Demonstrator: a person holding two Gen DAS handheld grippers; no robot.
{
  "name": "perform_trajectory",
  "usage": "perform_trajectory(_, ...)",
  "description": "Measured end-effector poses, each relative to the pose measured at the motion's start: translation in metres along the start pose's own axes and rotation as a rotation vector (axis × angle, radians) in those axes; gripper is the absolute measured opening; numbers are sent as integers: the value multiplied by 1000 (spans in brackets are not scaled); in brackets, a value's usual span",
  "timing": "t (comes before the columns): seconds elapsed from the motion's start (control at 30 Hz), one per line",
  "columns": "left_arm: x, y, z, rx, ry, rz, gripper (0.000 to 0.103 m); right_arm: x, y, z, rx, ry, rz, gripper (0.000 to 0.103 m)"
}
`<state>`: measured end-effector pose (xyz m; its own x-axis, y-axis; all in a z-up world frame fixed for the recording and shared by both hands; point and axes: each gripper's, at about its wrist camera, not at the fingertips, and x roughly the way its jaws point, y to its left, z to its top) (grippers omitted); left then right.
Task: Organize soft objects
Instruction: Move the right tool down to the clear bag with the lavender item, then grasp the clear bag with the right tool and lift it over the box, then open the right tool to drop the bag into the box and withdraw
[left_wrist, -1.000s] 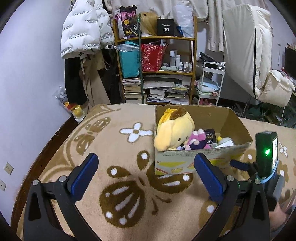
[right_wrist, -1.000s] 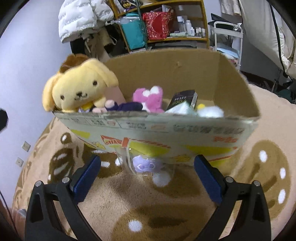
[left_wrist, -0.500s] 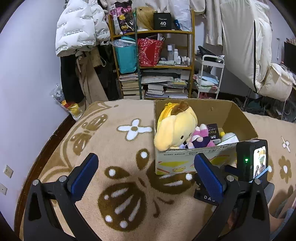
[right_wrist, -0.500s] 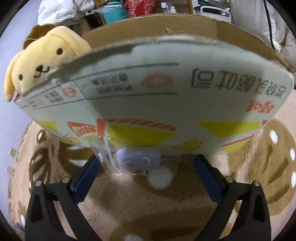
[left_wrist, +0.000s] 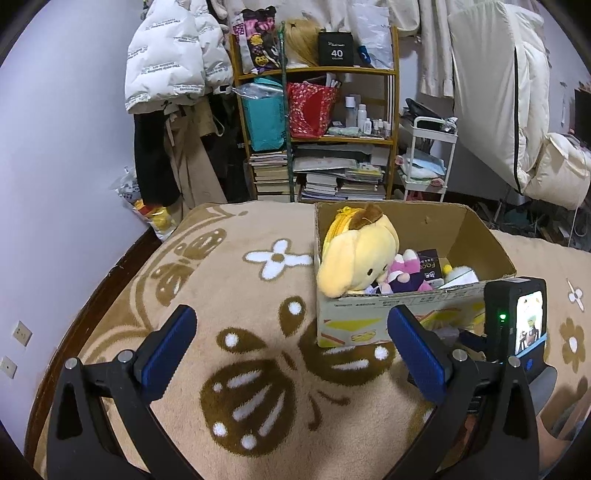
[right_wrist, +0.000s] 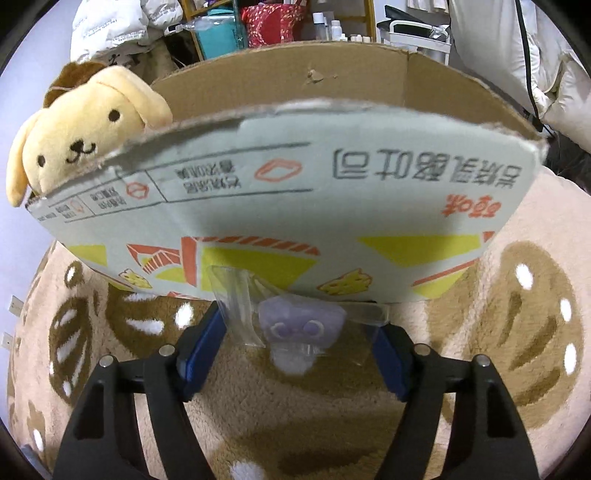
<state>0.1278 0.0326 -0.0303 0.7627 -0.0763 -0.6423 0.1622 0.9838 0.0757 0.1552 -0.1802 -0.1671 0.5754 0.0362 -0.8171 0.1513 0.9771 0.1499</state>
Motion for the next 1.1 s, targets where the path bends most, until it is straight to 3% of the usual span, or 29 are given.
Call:
perform_trajectory(0.23, -14, -4, -2, -4, -26, 20, 102, -52, -1, -9, 17, -72, 58, 77)
perform_trajectory(0.6, -43, -16, -4, 33, -94, 39, 102, -131, -1, 8, -47, -305, 124, 77)
perform_trajectory(0.8, -47, -21, -4, 35, -106, 46, 102, -139, -1, 35, -81, -387, 106, 78)
perform_trajectory(0.97, -50, -23, -6, 15, -108, 46, 102, -124, -8, 61, -82, -365, 151, 78)
perform_trajectory(1.1, -53, -21, -5, -5, -99, 22, 102, -111, -14, 70, -72, -366, 122, 79)
